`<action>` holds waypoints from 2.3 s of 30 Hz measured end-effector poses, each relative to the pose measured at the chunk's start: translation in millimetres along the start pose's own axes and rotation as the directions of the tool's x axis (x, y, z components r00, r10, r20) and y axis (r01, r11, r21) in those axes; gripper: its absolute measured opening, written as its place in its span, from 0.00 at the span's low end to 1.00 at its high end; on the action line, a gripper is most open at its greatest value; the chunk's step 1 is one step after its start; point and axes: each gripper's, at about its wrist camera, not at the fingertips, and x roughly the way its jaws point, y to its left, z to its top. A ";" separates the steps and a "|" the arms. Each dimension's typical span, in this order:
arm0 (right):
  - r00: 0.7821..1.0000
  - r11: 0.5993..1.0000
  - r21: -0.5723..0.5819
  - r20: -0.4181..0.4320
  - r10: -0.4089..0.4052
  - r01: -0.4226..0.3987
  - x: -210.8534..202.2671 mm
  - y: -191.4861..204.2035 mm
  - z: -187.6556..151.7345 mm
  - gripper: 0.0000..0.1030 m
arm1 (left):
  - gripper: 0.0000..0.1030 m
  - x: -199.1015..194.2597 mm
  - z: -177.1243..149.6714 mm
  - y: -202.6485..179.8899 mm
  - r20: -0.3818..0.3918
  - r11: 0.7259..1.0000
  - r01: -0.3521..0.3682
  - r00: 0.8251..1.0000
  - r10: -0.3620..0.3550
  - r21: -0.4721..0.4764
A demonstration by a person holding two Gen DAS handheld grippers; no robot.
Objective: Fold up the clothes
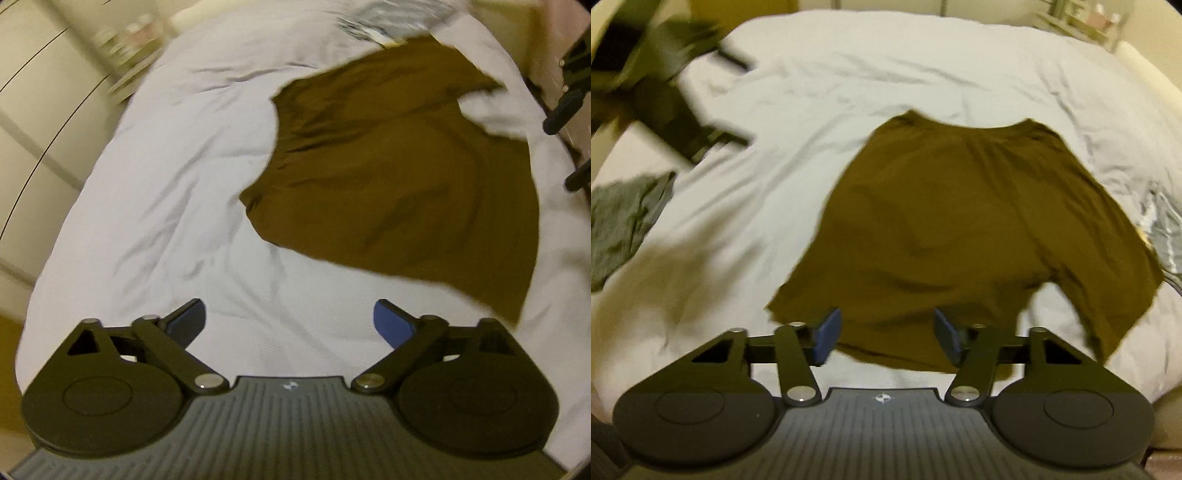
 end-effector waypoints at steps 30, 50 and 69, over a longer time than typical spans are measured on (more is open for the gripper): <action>0.999 1.000 -0.003 0.038 -0.003 0.004 15.1 36.7 32.2 0.03 | 0.85 190.0 2.0 1.7 0.154 0.730 -0.065 0.986 -0.056 0.680; 0.981 0.985 0.114 0.132 -0.142 0.128 -83.3 -93.4 45.4 0.02 | 0.03 185.0 124.6 56.5 0.132 0.669 -0.028 0.986 -0.105 0.743; 0.994 0.943 0.329 0.077 -0.083 0.053 -3.8 -442.7 -5.1 0.02 | 0.03 282.5 382.9 25.4 -0.148 0.778 0.148 0.986 -0.072 0.610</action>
